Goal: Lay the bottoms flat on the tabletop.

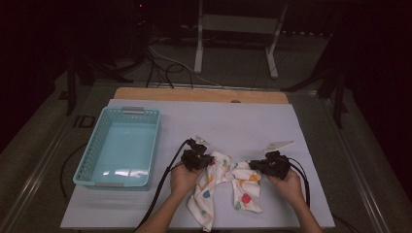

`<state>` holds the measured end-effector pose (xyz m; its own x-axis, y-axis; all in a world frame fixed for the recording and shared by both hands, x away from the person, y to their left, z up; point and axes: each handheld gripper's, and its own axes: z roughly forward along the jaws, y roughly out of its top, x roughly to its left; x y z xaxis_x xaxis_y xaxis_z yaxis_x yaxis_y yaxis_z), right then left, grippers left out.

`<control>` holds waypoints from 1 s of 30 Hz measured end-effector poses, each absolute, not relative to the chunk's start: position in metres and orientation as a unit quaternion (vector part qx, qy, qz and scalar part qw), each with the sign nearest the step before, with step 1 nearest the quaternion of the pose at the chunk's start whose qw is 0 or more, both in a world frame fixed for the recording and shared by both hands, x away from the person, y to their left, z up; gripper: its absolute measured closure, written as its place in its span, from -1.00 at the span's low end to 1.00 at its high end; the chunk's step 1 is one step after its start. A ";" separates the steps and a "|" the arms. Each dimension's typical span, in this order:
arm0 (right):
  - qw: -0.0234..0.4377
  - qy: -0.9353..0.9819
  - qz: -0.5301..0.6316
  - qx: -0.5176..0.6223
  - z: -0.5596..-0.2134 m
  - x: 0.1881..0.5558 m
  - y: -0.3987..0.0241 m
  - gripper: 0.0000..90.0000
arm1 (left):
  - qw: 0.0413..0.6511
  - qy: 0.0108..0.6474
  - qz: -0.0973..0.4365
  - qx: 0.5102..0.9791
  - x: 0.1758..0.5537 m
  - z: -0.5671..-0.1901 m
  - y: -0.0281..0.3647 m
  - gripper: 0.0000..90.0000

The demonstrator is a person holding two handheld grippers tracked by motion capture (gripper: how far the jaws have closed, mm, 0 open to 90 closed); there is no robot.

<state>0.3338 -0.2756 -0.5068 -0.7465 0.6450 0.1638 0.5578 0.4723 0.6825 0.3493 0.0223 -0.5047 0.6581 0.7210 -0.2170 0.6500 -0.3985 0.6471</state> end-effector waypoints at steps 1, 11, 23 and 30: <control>0.074 0.853 0.380 0.350 -0.501 0.335 -0.276 0.89 | 0.375 0.419 0.048 0.826 0.350 -0.503 0.024 0.92; 0.140 0.812 0.421 0.379 -0.469 0.375 -0.278 0.89 | 0.411 0.460 0.114 0.779 0.382 -0.469 0.029 0.92; 0.131 0.801 0.407 0.419 -0.472 0.405 -0.286 0.36 | 0.387 0.477 0.122 0.779 0.398 -0.474 0.028 0.38; 0.110 0.802 0.417 0.413 -0.476 0.378 -0.298 0.29 | 0.390 0.459 0.111 0.791 0.378 -0.478 0.038 0.28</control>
